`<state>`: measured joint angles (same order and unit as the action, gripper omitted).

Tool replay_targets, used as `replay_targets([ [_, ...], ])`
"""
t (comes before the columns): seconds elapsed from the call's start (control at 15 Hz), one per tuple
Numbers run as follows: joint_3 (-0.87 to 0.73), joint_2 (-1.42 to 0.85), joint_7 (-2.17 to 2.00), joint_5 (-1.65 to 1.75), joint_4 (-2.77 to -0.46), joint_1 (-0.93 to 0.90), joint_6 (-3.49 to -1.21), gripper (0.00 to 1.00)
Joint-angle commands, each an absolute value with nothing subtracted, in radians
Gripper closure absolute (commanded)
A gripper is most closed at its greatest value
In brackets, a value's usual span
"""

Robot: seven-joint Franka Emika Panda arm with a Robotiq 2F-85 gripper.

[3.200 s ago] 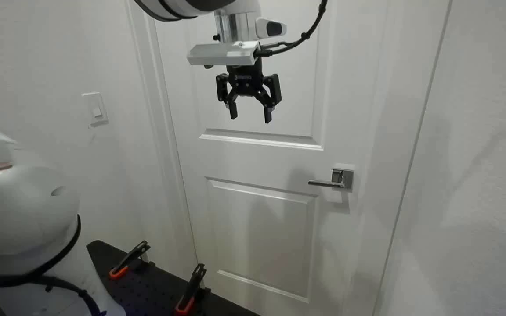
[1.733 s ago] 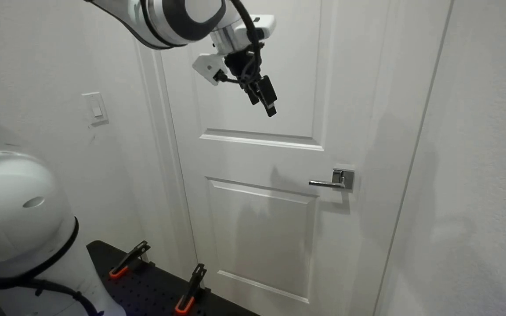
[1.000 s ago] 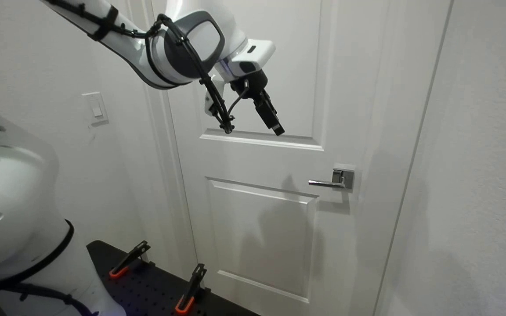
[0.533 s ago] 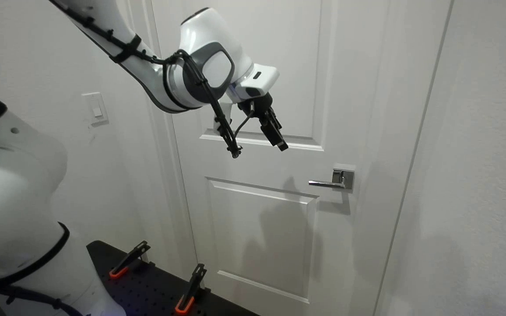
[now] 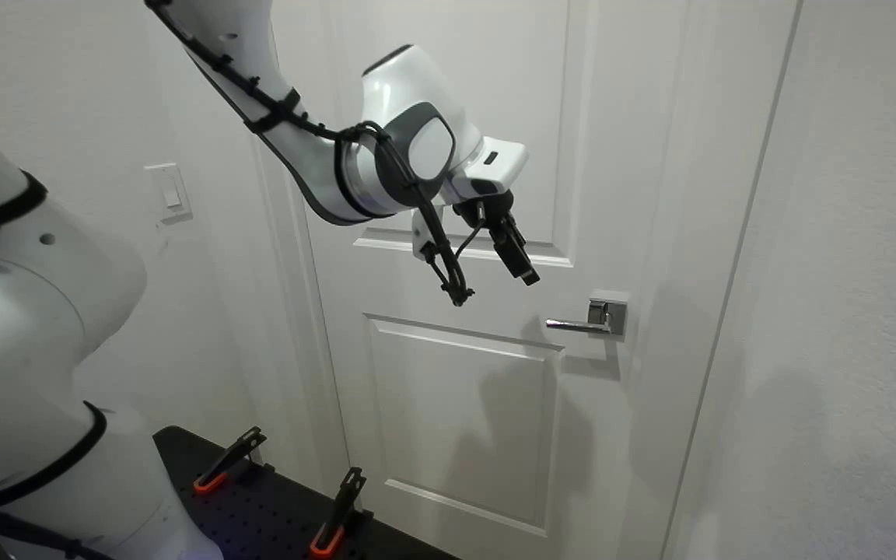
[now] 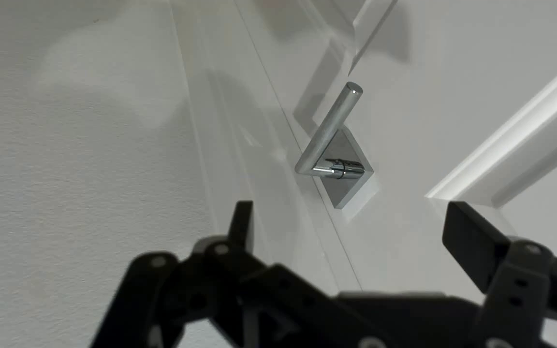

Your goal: Open the door.

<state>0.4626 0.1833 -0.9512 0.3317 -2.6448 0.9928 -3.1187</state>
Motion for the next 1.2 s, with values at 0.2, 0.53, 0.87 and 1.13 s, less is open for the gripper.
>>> replay_targets([
  [0.2, 0.594, 0.062, -1.032, 0.481, -2.545, 1.183, -3.179, 0.00],
  [0.53, 0.625, 0.004, -1.095, 0.583, -2.487, 1.236, -3.187, 0.00],
  [0.87, 0.589, -0.061, -1.185, 0.699, -2.429, 1.217, -3.178, 0.00],
  [1.13, 0.520, -0.126, -1.283, 0.814, -2.379, 1.170, -3.170, 0.00],
])
